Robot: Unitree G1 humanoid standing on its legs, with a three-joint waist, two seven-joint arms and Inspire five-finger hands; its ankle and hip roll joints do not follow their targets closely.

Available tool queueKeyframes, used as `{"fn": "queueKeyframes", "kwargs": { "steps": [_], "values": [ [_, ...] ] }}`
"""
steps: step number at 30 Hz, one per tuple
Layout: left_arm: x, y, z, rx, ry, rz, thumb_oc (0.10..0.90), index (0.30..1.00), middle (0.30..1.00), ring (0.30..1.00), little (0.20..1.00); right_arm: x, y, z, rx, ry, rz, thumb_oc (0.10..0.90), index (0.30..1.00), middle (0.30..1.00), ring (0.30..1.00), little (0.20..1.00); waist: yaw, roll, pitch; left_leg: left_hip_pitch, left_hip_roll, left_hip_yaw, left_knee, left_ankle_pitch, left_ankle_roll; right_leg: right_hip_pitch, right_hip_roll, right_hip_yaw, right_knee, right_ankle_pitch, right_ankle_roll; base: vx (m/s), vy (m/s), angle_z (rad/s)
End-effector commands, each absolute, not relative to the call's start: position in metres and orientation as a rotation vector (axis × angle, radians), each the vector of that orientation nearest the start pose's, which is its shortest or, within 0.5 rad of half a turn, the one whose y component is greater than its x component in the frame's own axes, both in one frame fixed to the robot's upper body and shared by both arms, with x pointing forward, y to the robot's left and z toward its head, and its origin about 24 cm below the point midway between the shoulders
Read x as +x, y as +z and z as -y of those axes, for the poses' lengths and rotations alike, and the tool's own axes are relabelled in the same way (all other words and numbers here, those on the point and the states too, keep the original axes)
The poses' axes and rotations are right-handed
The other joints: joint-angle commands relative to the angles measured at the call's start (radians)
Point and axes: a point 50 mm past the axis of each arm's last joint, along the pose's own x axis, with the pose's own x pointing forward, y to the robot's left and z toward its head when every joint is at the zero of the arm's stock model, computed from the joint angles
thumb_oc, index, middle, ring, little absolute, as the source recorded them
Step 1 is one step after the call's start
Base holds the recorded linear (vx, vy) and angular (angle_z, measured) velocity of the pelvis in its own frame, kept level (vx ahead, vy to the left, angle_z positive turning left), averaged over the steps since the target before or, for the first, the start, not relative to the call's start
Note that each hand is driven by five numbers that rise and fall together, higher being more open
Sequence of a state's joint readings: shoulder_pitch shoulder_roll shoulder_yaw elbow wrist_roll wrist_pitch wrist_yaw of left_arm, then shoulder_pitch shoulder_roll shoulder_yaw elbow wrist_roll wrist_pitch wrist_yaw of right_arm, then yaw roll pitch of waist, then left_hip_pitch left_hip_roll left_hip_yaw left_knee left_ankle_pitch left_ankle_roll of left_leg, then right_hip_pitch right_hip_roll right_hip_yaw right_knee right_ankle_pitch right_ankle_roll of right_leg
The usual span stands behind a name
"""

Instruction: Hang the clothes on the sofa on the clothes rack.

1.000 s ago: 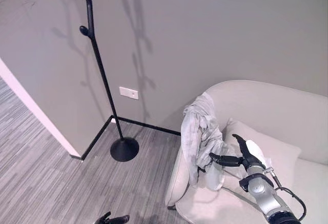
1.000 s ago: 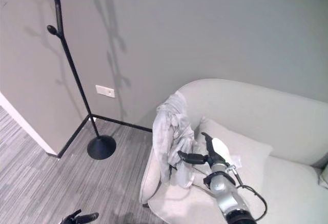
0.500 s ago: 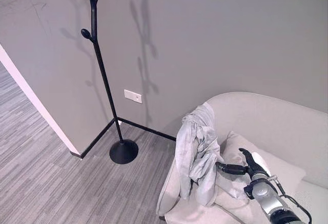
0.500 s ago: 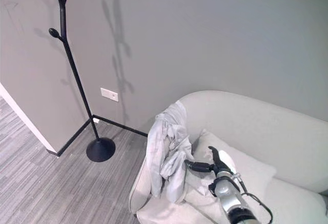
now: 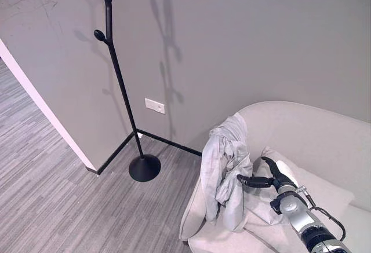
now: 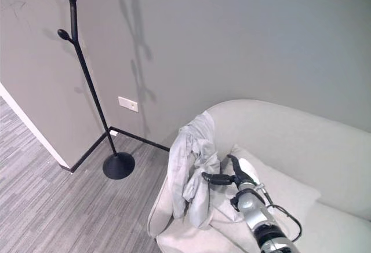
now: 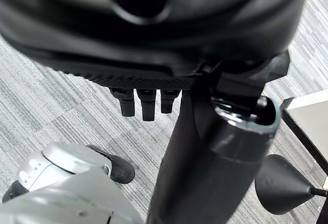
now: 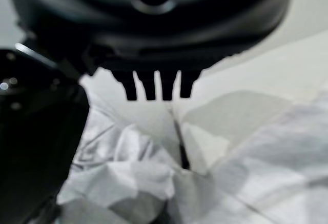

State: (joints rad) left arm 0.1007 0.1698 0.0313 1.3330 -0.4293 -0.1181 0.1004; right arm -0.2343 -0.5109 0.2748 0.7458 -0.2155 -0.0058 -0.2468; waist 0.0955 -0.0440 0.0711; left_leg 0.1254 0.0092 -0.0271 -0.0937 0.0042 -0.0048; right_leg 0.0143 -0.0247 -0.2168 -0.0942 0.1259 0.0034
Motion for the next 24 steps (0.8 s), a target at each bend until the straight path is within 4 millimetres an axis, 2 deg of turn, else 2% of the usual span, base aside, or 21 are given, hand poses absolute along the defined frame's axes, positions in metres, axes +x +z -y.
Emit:
{"fn": "queueKeyframes", "kwargs": {
  "steps": [1, 9, 10, 21, 22, 23, 24],
  "values": [
    [0.042, -0.171, -0.226, -0.099, 0.5, -1.24, 0.8, 0.9, 0.9, 0.9, 0.9, 0.295, 0.021, 0.274, -0.887, -0.179, -0.191, 0.8, 0.9, 0.9, 0.9, 0.9, 0.01, -0.03, -0.018, -0.049, 0.035, 0.065, 0.006, -0.005, -0.044, 0.123, -0.035, 0.044, 0.007, -0.145, 0.083, 0.03, -0.007, 0.06],
    [0.051, -0.171, -0.219, -0.05, 0.404, -1.221, 0.8, 0.9, 0.9, 0.9, 0.9, 0.299, 0.002, 0.259, -0.856, -0.095, -0.276, 0.8, 0.9, 0.9, 0.9, 0.9, 0.019, -0.022, 0.0, -0.066, 0.039, 0.055, 0.006, 0.0, -0.048, 0.106, -0.032, 0.038, 0.007, -0.148, 0.081, 0.02, -0.007, 0.05],
    [0.053, -0.171, -0.219, -0.05, 0.395, -1.214, 0.8, 0.9, 0.9, 0.9, 0.9, 0.301, -0.006, 0.254, -0.891, -0.051, -0.322, 0.8, 0.9, 0.9, 0.9, 0.9, 0.026, -0.017, 0.012, -0.084, 0.037, 0.047, 0.006, 0.006, -0.049, 0.092, -0.03, 0.033, 0.007, -0.146, 0.08, -0.01, -0.011, 0.07],
    [0.066, -0.169, -0.218, -0.041, 0.371, -1.177, 0.8, 0.9, 0.9, 0.9, 0.9, 0.306, -0.025, 0.243, -0.959, 0.023, -0.442, 0.8, 0.9, 0.9, 0.9, 0.9, 0.046, 0.004, 0.053, -0.149, 0.034, 0.019, 0.006, 0.033, -0.055, 0.043, -0.025, 0.01, 0.007, -0.142, 0.075, -0.01, -0.014, 0.11],
    [0.07, -0.168, -0.216, -0.034, 0.355, -1.164, 0.8, 0.9, 0.9, 0.9, 0.9, 0.308, -0.027, 0.24, -0.972, 0.043, -0.463, 0.598, 0.596, 0.596, 0.596, 0.596, 0.052, 0.01, 0.057, -0.158, 0.034, 0.016, 0.006, 0.037, -0.056, 0.034, -0.023, 0.006, 0.007, -0.141, 0.074, -0.01, -0.018, 0.17],
    [0.073, -0.168, -0.216, -0.027, 0.343, -1.158, 0.8, 0.9, 0.9, 0.9, 0.9, 0.308, -0.029, 0.238, -0.979, 0.059, -0.478, 0.482, 0.422, 0.422, 0.422, 0.422, 0.055, 0.012, 0.059, -0.162, 0.035, 0.015, 0.006, 0.039, -0.057, 0.03, -0.023, 0.004, 0.007, -0.141, 0.074, -0.01, -0.019, 0.12],
    [0.073, -0.168, -0.216, -0.027, 0.343, -1.158, 0.8, 0.9, 0.9, 0.9, 0.9, 0.308, -0.029, 0.238, -0.979, 0.059, -0.477, 0.4, 0.3, 0.3, 0.3, 0.3, 0.054, 0.012, 0.059, -0.162, 0.035, 0.015, 0.006, 0.039, -0.057, 0.03, -0.023, 0.004, 0.007, -0.141, 0.074, 0.0, -0.009, 0.05]
  ]
}}
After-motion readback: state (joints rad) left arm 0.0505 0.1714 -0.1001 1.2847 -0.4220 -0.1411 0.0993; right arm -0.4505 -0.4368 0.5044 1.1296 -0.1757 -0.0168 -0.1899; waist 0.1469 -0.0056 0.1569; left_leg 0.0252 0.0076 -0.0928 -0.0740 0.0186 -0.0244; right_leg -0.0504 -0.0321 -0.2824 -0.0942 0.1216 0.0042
